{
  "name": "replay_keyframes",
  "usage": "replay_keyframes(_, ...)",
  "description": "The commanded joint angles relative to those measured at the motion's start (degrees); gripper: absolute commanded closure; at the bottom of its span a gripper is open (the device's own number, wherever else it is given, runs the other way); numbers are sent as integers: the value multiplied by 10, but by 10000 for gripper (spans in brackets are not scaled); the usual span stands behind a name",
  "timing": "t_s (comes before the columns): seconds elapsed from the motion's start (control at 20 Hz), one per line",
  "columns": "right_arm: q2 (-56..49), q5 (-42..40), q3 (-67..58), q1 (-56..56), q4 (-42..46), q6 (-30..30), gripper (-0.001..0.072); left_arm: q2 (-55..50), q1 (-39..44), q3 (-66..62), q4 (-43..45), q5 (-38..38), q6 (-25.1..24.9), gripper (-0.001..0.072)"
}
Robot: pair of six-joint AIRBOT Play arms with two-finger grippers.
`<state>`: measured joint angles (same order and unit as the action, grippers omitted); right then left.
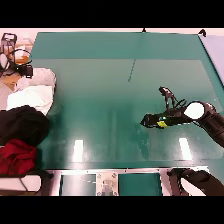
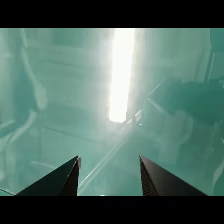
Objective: Fold the shirts.
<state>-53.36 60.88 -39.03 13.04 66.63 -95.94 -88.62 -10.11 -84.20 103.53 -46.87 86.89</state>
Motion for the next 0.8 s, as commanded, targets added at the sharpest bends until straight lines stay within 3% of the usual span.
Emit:
replay_keyframes(0.0, 0, -2, 0, 0, 0, 0, 274, -157, -25, -120, 8, 15, -4, -13)
replay_keyframes(0.3, 0, -2, 0, 0, -1, -1, 274, -267, -25, -167, -20, 1, -10, -13)
replay_keyframes(0.35, 0, -2, 0, 0, -1, -1, 274, -268, -25, -167, -33, -2, -20, 60)
replay_keyframes(0.4, 0, -2, 0, 0, -1, -1, 275, -268, -25, -170, -44, -4, -21, 240)
replay_keyframes(0.45, 0, -2, 0, 0, -1, -1, 275, -268, -25, -179, -53, -16, -21, 487)
replay_keyframes(0.5, 0, -2, 0, 0, -1, -1, 276, -267, -25, -192, -60, -34, -23, 677)
replay_keyframes(0.75, 0, 4, 0, 0, -2, -1, 295, -254, -24, -327, -146, -165, -49, 688)
